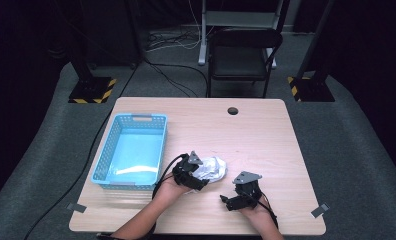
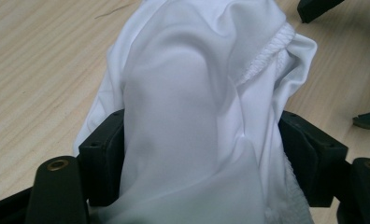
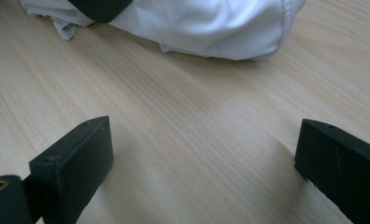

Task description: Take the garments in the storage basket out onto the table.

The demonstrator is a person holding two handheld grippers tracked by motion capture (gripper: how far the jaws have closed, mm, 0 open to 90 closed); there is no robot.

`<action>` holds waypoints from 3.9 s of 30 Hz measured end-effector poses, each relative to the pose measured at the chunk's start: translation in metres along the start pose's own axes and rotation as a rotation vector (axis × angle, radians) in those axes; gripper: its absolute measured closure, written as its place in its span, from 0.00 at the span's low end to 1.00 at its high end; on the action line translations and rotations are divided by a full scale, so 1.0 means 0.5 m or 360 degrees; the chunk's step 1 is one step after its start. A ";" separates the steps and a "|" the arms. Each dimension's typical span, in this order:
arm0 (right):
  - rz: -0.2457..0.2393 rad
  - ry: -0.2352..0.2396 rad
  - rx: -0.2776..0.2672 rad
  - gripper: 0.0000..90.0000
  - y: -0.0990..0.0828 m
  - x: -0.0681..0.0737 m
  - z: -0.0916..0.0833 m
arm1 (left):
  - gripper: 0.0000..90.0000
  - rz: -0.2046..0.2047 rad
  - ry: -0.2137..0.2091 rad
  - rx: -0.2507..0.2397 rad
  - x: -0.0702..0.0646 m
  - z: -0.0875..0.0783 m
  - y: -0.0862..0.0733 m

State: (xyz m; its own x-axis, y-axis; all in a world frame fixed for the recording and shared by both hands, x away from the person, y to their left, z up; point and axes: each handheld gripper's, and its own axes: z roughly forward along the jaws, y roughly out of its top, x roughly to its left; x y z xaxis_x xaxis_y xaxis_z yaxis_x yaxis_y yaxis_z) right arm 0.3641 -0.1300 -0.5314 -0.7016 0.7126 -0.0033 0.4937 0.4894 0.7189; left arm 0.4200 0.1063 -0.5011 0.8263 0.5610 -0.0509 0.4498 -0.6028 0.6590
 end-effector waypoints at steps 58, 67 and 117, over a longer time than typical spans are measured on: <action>0.0002 -0.0003 -0.0001 0.04 0.000 0.000 0.000 | 0.13 0.0150 -0.0038 -0.0244 -0.036 -0.158 -0.038; 0.0002 -0.0002 0.0000 0.04 0.000 0.000 0.000 | 0.13 0.0139 -0.0030 -0.0267 -0.026 -0.180 -0.047; 0.0003 -0.0003 0.0000 0.04 0.000 0.000 0.000 | 0.13 -0.0325 0.0183 -0.0468 0.150 -0.292 -0.118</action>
State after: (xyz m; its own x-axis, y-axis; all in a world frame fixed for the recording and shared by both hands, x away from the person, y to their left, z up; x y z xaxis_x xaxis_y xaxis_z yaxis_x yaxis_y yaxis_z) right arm 0.3641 -0.1300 -0.5314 -0.6999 0.7143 -0.0033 0.4948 0.4881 0.7190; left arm 0.4057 0.2667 -0.4345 0.6787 0.7228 -0.1301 0.4711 -0.2926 0.8322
